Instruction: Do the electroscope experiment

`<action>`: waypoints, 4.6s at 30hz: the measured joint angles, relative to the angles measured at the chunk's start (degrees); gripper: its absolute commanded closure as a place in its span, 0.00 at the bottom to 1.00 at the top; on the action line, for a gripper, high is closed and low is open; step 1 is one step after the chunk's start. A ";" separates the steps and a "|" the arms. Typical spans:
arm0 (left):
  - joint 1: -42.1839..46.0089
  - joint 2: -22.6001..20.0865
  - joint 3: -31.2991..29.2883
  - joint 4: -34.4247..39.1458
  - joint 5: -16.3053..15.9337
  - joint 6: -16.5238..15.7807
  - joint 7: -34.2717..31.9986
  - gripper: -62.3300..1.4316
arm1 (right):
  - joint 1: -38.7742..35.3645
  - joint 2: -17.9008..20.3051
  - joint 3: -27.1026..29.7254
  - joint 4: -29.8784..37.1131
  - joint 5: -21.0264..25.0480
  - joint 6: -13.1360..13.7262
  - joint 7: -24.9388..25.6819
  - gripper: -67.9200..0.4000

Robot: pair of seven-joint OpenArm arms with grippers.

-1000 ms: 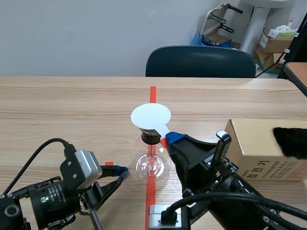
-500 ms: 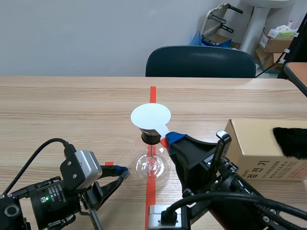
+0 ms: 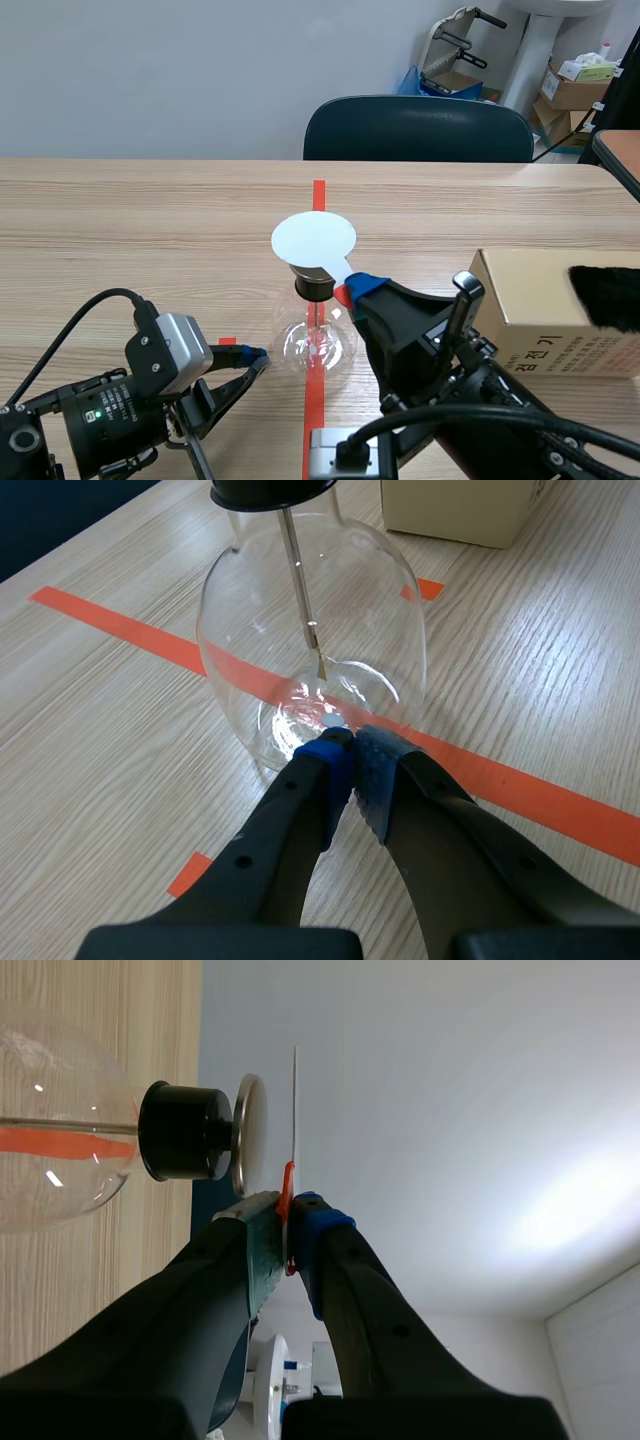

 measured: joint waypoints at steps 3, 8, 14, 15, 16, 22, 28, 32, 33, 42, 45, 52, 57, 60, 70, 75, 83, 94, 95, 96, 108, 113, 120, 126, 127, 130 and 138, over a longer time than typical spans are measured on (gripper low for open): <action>0.00 0.00 0.00 0.00 0.00 0.00 0.00 0.91 | 0.00 0.00 0.00 0.00 0.00 0.02 0.00 0.97; 0.00 0.00 0.00 0.00 0.00 0.00 0.00 0.91 | 0.00 0.00 0.00 0.00 0.00 0.02 0.00 0.97; 0.00 0.00 0.00 0.00 0.00 0.00 0.00 0.91 | 0.00 0.00 0.00 0.00 0.00 0.02 0.00 0.97; 0.00 0.00 0.00 0.00 0.00 0.00 0.00 0.91 | 0.00 0.00 0.00 0.00 0.00 0.02 0.00 0.97; 0.00 0.00 0.00 0.00 0.00 0.00 0.00 0.91 | 0.00 0.00 0.00 0.00 0.00 0.02 0.00 0.97; 0.00 0.00 0.00 0.00 0.00 0.00 0.00 0.91 | 0.00 0.00 0.00 0.00 0.00 0.02 0.00 0.97; 0.00 0.00 0.00 0.00 0.00 0.00 0.00 0.91 | 0.00 0.00 0.00 0.00 0.00 0.02 0.00 0.97; 0.00 0.00 0.00 0.00 0.00 0.00 0.00 0.91 | 0.00 0.00 0.00 0.00 0.00 0.02 0.00 0.97; 0.00 0.00 0.00 0.00 0.00 0.00 0.00 0.91 | 0.00 0.00 0.00 0.00 0.00 0.02 0.00 0.97; 0.00 0.00 0.00 0.00 0.00 0.00 0.00 0.91 | 0.00 0.00 0.00 0.00 0.00 0.02 0.00 0.97; 0.00 0.00 0.00 0.00 0.00 0.00 0.00 0.91 | 0.00 0.00 0.00 0.00 0.00 0.02 0.00 0.97; 0.00 0.00 0.00 0.00 0.00 0.00 0.00 0.91 | 0.00 0.00 0.00 0.00 0.00 0.02 0.00 0.97; 0.00 0.00 0.00 0.00 0.00 0.00 0.02 0.91 | 0.00 0.00 -0.02 0.00 0.00 0.13 -3.96 0.97; 0.00 0.00 0.00 0.00 0.00 0.00 0.02 0.91 | 0.00 0.00 -0.02 0.02 0.00 1.25 -10.25 0.97; 0.00 0.00 0.00 0.00 0.00 0.00 0.02 0.91 | 0.00 0.00 -0.02 0.02 0.00 1.60 -29.00 0.97; 0.00 0.00 0.00 0.00 0.00 0.00 0.02 0.91 | 0.00 0.00 -0.02 0.02 0.00 1.60 -34.21 0.97; 0.00 0.02 0.00 0.00 0.00 0.00 0.02 0.91 | 0.00 0.00 -0.02 0.02 0.00 1.60 -36.72 0.97; 0.00 0.02 0.00 0.00 0.00 0.00 0.04 0.91 | 0.00 0.00 -0.02 0.02 0.00 1.60 -30.51 0.97; 0.00 0.02 0.00 0.00 0.00 0.00 0.04 0.91 | 0.00 0.00 -0.02 0.02 0.00 1.60 -29.07 0.97; 0.00 0.02 0.00 0.00 0.00 0.00 0.04 0.91 | 0.00 0.00 -0.02 0.02 0.00 1.60 -27.56 0.97; 0.00 0.02 0.00 0.00 0.00 0.00 0.04 0.91 | 0.00 0.00 -0.02 0.02 0.00 1.55 -5.79 0.97; 0.00 0.02 0.00 0.00 0.00 0.00 0.04 0.91 | 0.00 0.00 -0.02 0.02 0.00 1.55 -0.33 0.97; 0.00 0.02 0.00 0.00 0.00 0.00 0.04 0.91 | 0.00 0.00 -0.02 0.02 0.00 1.55 1.95 0.97; 0.00 0.02 0.00 0.00 0.00 0.00 0.04 0.91 | 0.00 0.00 -0.02 0.02 0.00 1.55 1.95 0.97; 0.00 0.02 0.00 0.00 0.00 0.00 0.04 0.91 | 0.00 0.00 -0.02 0.02 0.00 1.55 1.95 0.97; 0.00 0.02 0.00 0.00 0.00 0.00 0.04 0.91 | 0.00 0.00 -0.02 0.02 0.00 1.55 1.95 0.97; 0.00 0.02 0.00 0.00 0.00 0.00 0.04 0.91 | 0.00 0.00 -0.02 0.02 0.00 1.55 -3.08 0.97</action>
